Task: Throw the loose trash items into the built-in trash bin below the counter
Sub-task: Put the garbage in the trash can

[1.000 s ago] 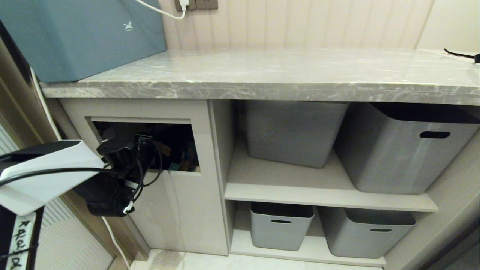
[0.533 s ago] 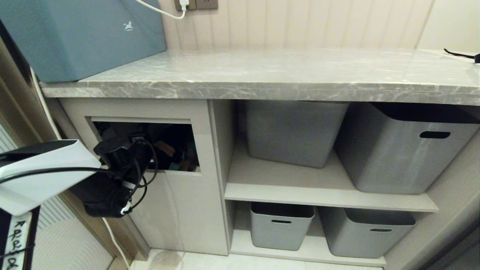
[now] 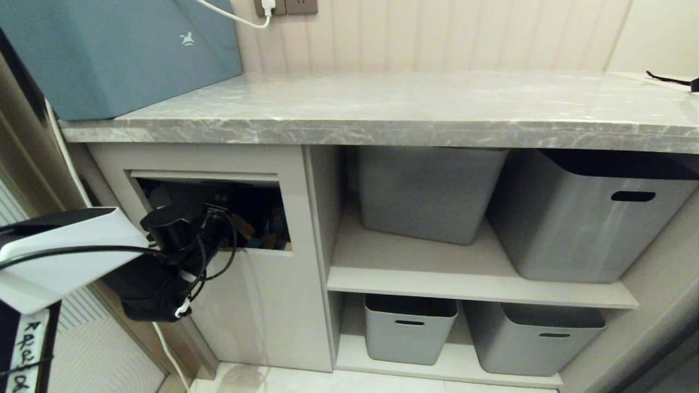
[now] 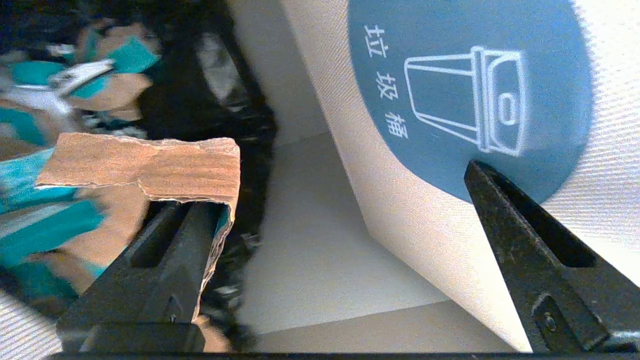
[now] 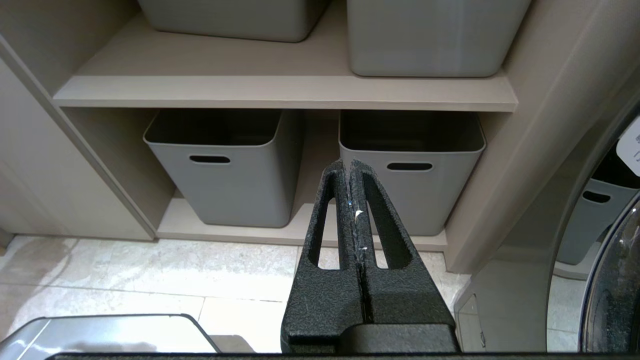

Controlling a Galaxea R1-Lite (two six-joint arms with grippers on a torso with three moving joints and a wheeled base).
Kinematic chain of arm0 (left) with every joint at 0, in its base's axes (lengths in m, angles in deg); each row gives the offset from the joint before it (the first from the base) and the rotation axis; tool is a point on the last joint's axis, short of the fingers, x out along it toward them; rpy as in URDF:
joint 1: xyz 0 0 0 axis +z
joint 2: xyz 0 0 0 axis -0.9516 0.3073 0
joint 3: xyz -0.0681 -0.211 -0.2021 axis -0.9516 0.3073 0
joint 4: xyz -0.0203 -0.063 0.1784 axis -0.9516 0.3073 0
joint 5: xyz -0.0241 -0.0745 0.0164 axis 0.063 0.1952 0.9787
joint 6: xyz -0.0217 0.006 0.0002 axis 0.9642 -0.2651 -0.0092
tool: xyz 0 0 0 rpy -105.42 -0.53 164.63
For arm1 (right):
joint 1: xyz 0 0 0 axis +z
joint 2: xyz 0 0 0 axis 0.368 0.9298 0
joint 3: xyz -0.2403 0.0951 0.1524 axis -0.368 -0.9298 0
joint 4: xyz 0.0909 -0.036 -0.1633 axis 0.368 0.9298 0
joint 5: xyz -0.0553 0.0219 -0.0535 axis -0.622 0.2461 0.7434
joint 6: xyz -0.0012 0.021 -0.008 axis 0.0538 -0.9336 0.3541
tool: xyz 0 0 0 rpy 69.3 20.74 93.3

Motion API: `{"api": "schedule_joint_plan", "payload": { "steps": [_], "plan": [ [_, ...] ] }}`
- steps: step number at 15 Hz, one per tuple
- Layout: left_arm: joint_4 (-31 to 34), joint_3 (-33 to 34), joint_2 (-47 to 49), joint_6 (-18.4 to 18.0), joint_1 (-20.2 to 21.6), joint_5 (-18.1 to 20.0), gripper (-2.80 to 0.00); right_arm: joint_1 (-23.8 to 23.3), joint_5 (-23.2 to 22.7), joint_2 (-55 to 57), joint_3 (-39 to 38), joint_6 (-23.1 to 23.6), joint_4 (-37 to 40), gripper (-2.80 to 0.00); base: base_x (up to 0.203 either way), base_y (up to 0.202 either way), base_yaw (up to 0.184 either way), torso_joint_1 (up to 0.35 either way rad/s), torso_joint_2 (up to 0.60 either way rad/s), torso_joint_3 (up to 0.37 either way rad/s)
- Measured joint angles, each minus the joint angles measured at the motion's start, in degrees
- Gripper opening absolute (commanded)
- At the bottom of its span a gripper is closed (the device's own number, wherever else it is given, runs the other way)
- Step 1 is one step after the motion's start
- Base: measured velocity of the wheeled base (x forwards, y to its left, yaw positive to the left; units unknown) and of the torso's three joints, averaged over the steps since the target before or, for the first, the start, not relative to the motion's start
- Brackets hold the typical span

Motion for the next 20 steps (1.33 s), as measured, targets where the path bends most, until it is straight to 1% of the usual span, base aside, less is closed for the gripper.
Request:
{"api": "schedule_joint_plan", "payload": {
  "steps": [2, 3, 4, 6, 8, 10, 11, 12, 13, 15, 17, 20],
  "plan": [
    [0.6, -0.1, 0.3, -5.4, -0.1, 0.0, 0.0, 0.0, 0.0, 0.0, 0.0, 0.0, 0.0, -2.8, 0.0, 0.0, 0.0, 0.0, 0.0, 0.0],
    [0.6, -0.6, 0.3, -6.1, -0.1, -0.5, 0.0, 0.0, 0.0, 0.0, 0.0, 0.0, 0.0, -2.8, 0.0, 0.0, 0.0, 0.0, 0.0, 0.0],
    [0.9, -0.9, 0.1, -4.0, 0.1, -1.3, 0.0, 0.0, 0.0, 0.0, 0.0, 0.0, 0.0, -2.8, 0.0, 0.0, 0.0, 0.0, 0.0, 0.0],
    [1.6, -0.8, -0.2, 4.2, 0.5, -2.4, 0.0, 0.0, 0.0, 0.0, 0.0, 0.0, 0.0, -2.8, 0.0, 0.0, 0.0, 0.0, 0.0, 0.0],
    [1.9, -1.1, -0.8, 6.3, 0.9, -4.7, 0.0, 0.0, 0.0, 0.0, 0.0, 0.0, 0.0, -2.8, 0.0, 0.0, 0.0, 0.0, 0.0, 0.0],
    [2.6, -1.2, -1.6, 11.9, 1.5, -6.1, 0.0, 0.0, 0.0, 0.0, 0.0, 0.0, 0.0, -2.8, 0.0, 0.0, 0.0, 0.0, 0.0, 0.0],
    [2.9, -1.1, -1.8, 11.8, 1.6, -6.0, 0.0, 0.0, 0.0, 0.0, 0.0, 0.0, 0.0, -2.8, 0.0, 0.0, 0.0, 0.0, 0.0, 0.0],
    [3.1, -1.0, -2.1, 9.4, 1.7, -5.4, 0.0, 0.0, 0.0, 0.0, 0.0, 0.0, 0.0, -2.8, 0.0, 0.0, 0.0, 0.0, 0.0, 0.0],
    [3.2, -1.0, -2.3, 8.0, 1.8, -4.2, 0.0, 0.0, 0.0, 0.0, 0.0, 0.0, 0.0, -2.8, 0.0, 0.0, 0.0, 0.0, 0.0, 0.0],
    [3.2, -1.0, -2.6, 7.5, 1.8, -2.5, 0.0, 0.0, 0.0, 0.0, 0.0, 0.0, 0.0, -2.8, 0.0, 0.0, 0.0, 0.0, 0.0, 0.0],
    [3.2, -1.3, -2.6, 6.8, 1.8, -2.4, 0.0, 0.0, 0.0, 0.0, 0.0, 0.0, 0.0, -2.8, 0.0, 0.0, 0.0, 0.0, 0.0, 0.0],
    [3.2, -1.2, -2.6, 6.9, 1.9, -2.9, 0.0, 0.0, 0.0, 0.0, 0.0, 0.0, 0.0, -2.8, 0.0, 0.0, 0.0, 0.0, 0.0, 0.0]
  ]
}}
